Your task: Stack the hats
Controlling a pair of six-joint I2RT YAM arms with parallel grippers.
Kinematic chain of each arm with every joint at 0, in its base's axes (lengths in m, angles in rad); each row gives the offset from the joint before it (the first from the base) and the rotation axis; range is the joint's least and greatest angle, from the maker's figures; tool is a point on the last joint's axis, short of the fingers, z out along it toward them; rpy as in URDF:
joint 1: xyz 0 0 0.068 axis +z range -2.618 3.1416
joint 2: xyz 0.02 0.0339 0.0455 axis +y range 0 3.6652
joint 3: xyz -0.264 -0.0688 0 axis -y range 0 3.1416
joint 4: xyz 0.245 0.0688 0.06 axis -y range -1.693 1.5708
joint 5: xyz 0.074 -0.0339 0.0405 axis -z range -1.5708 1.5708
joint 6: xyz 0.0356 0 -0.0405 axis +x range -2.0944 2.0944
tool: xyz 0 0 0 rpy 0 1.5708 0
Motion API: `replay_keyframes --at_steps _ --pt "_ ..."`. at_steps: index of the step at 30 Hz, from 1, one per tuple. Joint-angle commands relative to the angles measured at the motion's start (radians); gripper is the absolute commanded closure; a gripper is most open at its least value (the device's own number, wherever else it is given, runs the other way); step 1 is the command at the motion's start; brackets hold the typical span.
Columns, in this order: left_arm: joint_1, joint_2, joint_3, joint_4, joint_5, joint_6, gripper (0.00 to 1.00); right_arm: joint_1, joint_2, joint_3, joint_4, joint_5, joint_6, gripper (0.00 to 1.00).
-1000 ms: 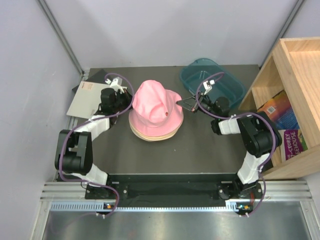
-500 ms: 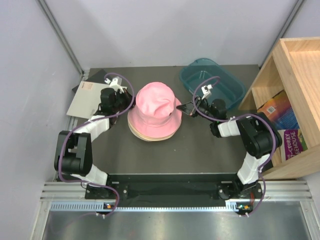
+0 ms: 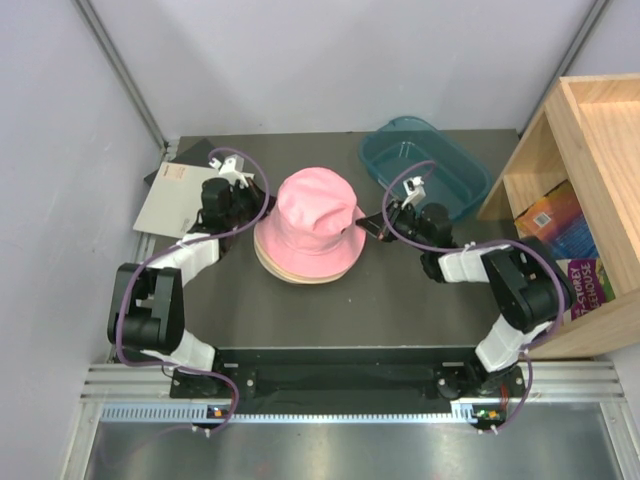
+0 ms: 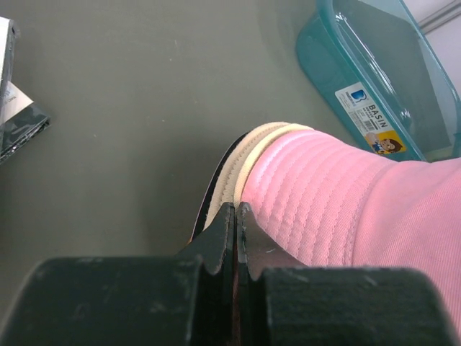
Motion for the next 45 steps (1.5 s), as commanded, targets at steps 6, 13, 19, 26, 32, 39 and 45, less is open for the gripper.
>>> replay_keyframes --at_steps 6,13,19,26,32,39,45 --pt "-0.008 -0.037 -0.006 -0.063 -0.024 0.029 1.0 0.01 -0.105 -0.01 -0.231 0.109 -0.144 0.95" --pt "-0.006 -0.153 0.054 -0.239 -0.156 0.055 0.19 0.005 -0.26 0.008 -0.373 0.135 -0.202 0.33" --pt "-0.003 -0.344 0.072 -0.44 -0.439 0.039 0.01 0.005 -0.449 0.002 -0.551 0.256 -0.302 0.23" --pt "-0.002 -0.569 0.105 -0.678 -0.521 0.075 0.01 0.005 -0.656 0.002 -0.763 0.461 -0.434 0.2" --pt "-0.002 -0.683 0.134 -0.83 -0.446 0.13 0.01 0.005 -0.845 -0.033 -0.818 0.552 -0.514 0.18" --pt "-0.002 -0.784 0.115 -0.86 -0.437 0.167 0.01 0.005 -0.978 -0.116 -0.801 0.604 -0.52 0.18" --pt "-0.002 -0.832 0.118 -0.888 -0.476 0.187 0.01 0.003 -1.015 -0.165 -0.789 0.606 -0.509 0.17"
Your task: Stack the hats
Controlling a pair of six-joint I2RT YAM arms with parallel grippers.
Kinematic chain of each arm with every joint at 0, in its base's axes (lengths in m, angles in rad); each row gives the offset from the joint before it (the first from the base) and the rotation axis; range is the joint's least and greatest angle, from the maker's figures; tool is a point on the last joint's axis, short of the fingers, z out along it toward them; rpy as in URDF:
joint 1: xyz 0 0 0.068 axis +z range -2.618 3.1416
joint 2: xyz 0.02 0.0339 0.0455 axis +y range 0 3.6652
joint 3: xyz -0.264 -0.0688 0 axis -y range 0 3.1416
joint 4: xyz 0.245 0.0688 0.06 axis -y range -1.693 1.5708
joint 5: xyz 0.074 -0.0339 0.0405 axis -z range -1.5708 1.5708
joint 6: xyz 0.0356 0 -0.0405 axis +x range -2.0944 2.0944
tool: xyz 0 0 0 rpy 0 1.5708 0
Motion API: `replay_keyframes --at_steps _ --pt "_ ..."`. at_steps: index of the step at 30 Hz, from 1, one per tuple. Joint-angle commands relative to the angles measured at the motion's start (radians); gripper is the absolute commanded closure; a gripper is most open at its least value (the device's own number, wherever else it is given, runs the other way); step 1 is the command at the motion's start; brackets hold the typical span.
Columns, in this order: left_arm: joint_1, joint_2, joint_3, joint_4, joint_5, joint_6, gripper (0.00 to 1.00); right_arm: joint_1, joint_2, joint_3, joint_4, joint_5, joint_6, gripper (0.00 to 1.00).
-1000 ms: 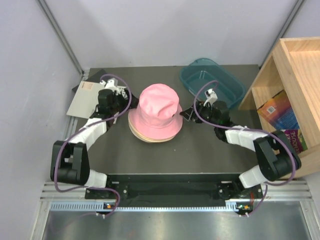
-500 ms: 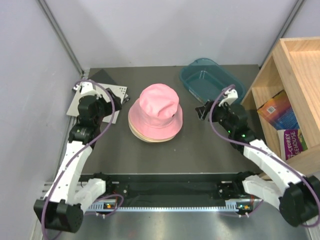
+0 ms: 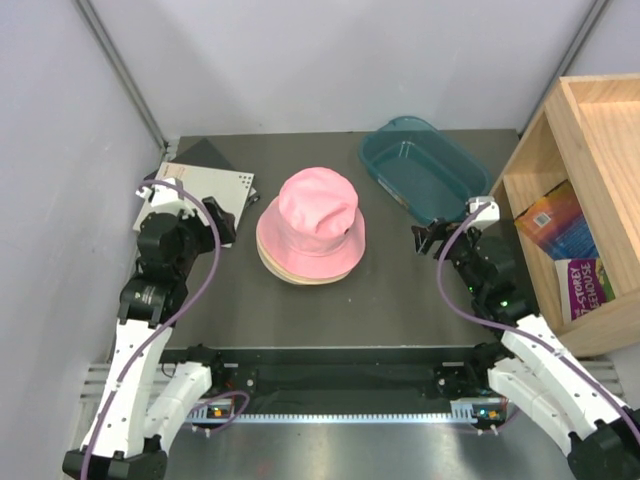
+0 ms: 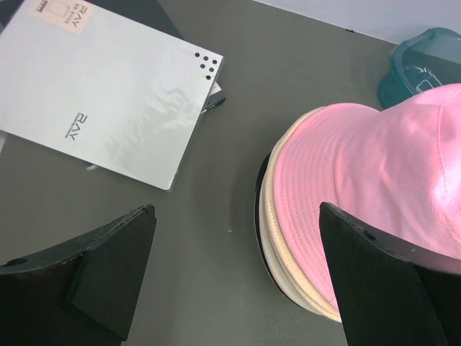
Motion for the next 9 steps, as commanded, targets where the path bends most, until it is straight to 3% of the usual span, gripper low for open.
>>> replay_keyframes --at_steps 1,9 --pt "0.0 -0.03 0.02 -0.024 -0.033 0.031 0.01 -0.002 -0.027 -0.011 0.02 0.026 -0.013 0.16" --pt "0.0 -0.036 0.011 -0.008 -0.012 0.031 0.01 -0.002 -0.006 0.0 0.011 0.023 -0.026 0.16"
